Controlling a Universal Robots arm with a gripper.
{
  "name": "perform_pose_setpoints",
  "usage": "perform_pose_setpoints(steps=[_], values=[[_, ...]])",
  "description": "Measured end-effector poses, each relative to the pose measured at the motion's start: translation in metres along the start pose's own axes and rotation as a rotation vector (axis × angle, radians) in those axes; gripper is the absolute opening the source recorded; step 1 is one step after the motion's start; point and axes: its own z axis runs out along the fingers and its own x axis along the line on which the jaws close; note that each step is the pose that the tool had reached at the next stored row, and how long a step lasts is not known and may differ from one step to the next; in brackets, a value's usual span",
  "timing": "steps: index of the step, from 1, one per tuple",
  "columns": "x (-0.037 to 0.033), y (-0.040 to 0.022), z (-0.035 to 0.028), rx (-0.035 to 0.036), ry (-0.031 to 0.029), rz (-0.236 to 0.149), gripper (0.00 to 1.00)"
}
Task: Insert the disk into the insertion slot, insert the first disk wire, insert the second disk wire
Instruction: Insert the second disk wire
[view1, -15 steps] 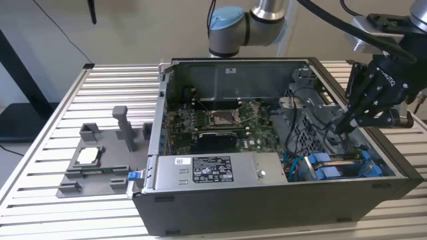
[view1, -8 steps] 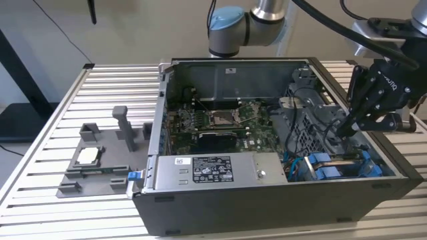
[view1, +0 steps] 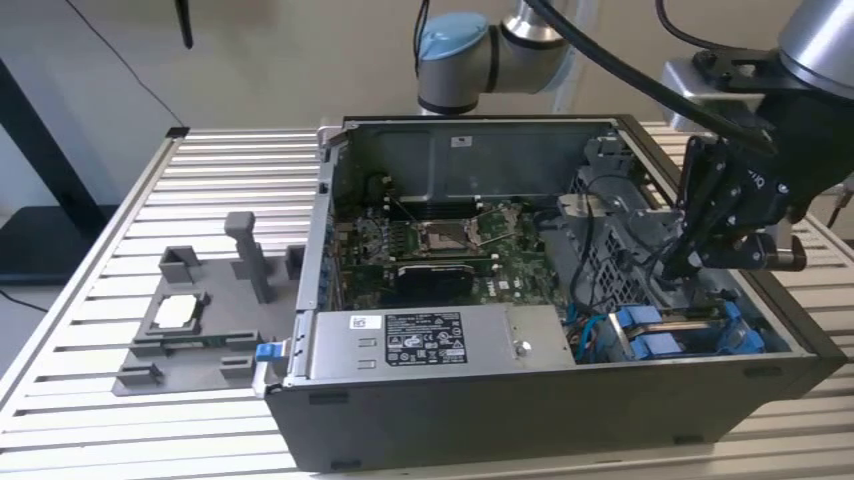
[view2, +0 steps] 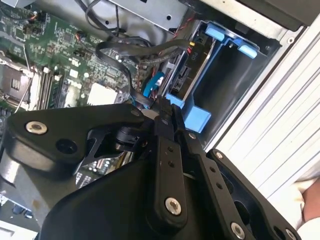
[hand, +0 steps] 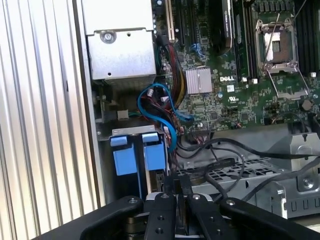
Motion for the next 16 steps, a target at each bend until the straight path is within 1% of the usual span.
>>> perform_pose_setpoints(steps=[2,5,6,7,8,9,11,12,13,14,16], values=[[0.0005,0.0030,0.0007,0.0209,-0.0020,-0.002,0.16],[0.0011,0.0053,0.0016,0.0559,-0.0061,-0.007,0.16],[0.0014,0.0063,0.0021,0.0743,-0.0081,-0.009,0.16],[0.0016,0.0070,0.0026,0.0908,-0.0098,-0.011,0.16],[0.0018,0.0073,0.0028,0.1014,-0.0106,-0.012,0.16],[0.0022,0.0079,0.0034,0.1211,-0.0116,-0.014,0.16],[0.0025,0.0083,0.0038,0.1400,-0.0121,-0.017,0.16],[0.0029,0.0087,0.0043,0.1540,-0.0126,-0.019,0.16],[0.0033,0.0093,0.0051,0.1637,-0.0127,-0.020,0.16],[0.0036,0.0096,0.0061,0.1658,-0.0129,-0.020,0.16],[0.0042,0.0095,0.0098,0.1662,-0.0118,-0.020,0.16]])
